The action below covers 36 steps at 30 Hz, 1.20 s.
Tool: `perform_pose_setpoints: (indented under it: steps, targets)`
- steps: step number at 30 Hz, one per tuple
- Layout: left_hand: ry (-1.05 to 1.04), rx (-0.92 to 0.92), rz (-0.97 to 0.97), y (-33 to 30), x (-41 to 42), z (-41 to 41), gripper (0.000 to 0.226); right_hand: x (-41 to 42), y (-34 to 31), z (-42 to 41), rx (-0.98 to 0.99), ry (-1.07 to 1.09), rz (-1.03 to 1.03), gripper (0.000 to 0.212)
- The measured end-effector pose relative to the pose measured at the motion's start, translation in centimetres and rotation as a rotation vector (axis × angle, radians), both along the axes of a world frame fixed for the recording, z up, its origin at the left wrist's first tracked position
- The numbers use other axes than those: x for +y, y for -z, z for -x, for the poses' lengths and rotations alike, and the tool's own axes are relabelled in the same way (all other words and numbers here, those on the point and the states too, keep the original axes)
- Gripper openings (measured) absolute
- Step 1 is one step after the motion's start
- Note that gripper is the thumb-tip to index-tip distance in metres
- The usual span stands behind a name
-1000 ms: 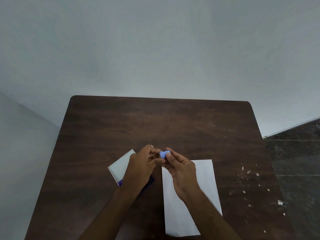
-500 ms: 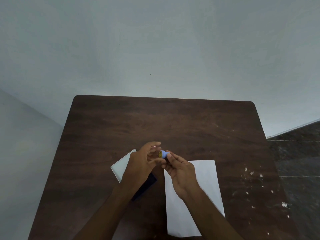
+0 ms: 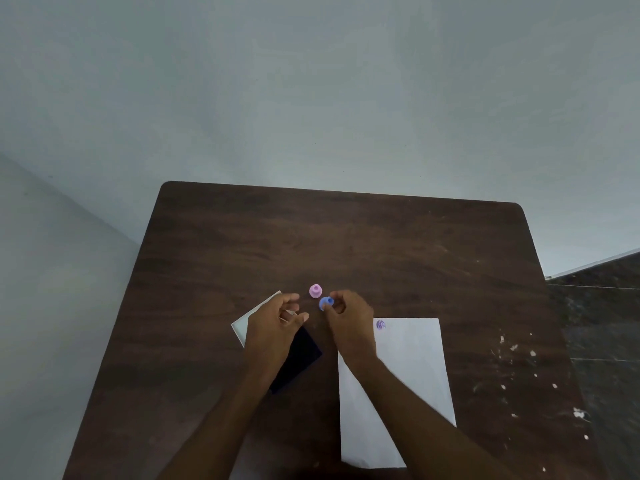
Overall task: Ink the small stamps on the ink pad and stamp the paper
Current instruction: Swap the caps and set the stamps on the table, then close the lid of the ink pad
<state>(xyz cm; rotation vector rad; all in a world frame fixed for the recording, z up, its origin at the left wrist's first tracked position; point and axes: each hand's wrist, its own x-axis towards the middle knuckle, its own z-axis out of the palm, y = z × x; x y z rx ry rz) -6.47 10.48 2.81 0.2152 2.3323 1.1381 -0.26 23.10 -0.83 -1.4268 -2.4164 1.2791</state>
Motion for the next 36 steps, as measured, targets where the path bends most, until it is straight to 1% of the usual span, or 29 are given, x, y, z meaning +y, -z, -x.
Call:
perform_pose_setpoints:
  steps: [4, 7, 9, 13, 16, 19, 20, 22, 24, 26, 28, 30, 32, 34, 36]
  targets:
    - [-0.019, 0.043, 0.027, 0.8, -1.1, -0.3, 0.030, -0.4, 0.4, 0.6, -0.118, -0.147, -0.068, 0.020]
    - [-0.038, 0.061, 0.011, 1.1, -1.9, -0.4, 0.026, -0.4, 0.4, 0.7, -0.162, -0.240, -0.093, 0.025]
    - [-0.047, 0.049, 0.023, 1.3, -2.5, -0.3, 0.026, -0.3, 0.3, 0.8, -0.175, -0.253, -0.097, 0.026]
    - [-0.089, 0.024, 0.033, 1.6, -3.8, -0.2, 0.027, -0.1, -0.1, 1.0, -0.163, -0.208, -0.059, 0.024]
    - [-0.137, 0.002, 0.028, 1.9, -5.1, -0.3, 0.022, -0.5, -0.3, 0.4, -0.087, -0.186, -0.081, 0.031]
    - [-0.236, -0.037, 0.017, 2.4, -6.7, -0.3, 0.019, -2.0, -0.2, -0.6, 0.059, -0.189, -0.122, 0.033]
    - [-0.283, -0.049, 0.024, 2.6, -7.1, -0.3, 0.019, -2.6, 0.0, -0.7, 0.053, -0.249, -0.138, 0.031]
    - [-0.404, -0.066, 0.021, 2.8, -8.1, -0.5, 0.018, -3.9, 0.6, -0.3, -0.043, -0.394, -0.104, 0.033]
    - [-0.484, -0.089, 0.018, 3.1, -9.0, -0.7, 0.022, -4.8, 1.0, 0.8, -0.116, -0.428, -0.024, 0.040]
    - [-0.505, -0.159, 0.017, 3.5, -9.6, -0.9, 0.028, -5.1, 1.3, 2.4, -0.192, -0.423, 0.004, 0.046]
    - [-0.514, -0.255, -0.004, 4.0, -9.9, -1.0, 0.033, -5.2, 1.3, 3.7, -0.261, -0.459, -0.015, 0.048]
    - [-0.545, -0.331, -0.047, 4.2, -9.8, -1.1, 0.033, -5.2, 1.3, 4.4, -0.256, -0.522, -0.070, 0.044]
    - [-0.568, -0.365, -0.094, 4.1, -9.6, -1.2, 0.028, -5.1, 1.2, 4.7, -0.252, -0.564, -0.095, 0.040]
    - [-0.549, -0.370, -0.126, 3.7, -9.4, -1.2, 0.022, -4.9, 1.0, 4.8, -0.221, -0.556, -0.059, 0.037]
    - [-0.542, -0.367, -0.149, 3.4, -9.2, -1.3, 0.024, -4.7, 0.6, 4.8, -0.174, -0.509, -0.007, 0.034]
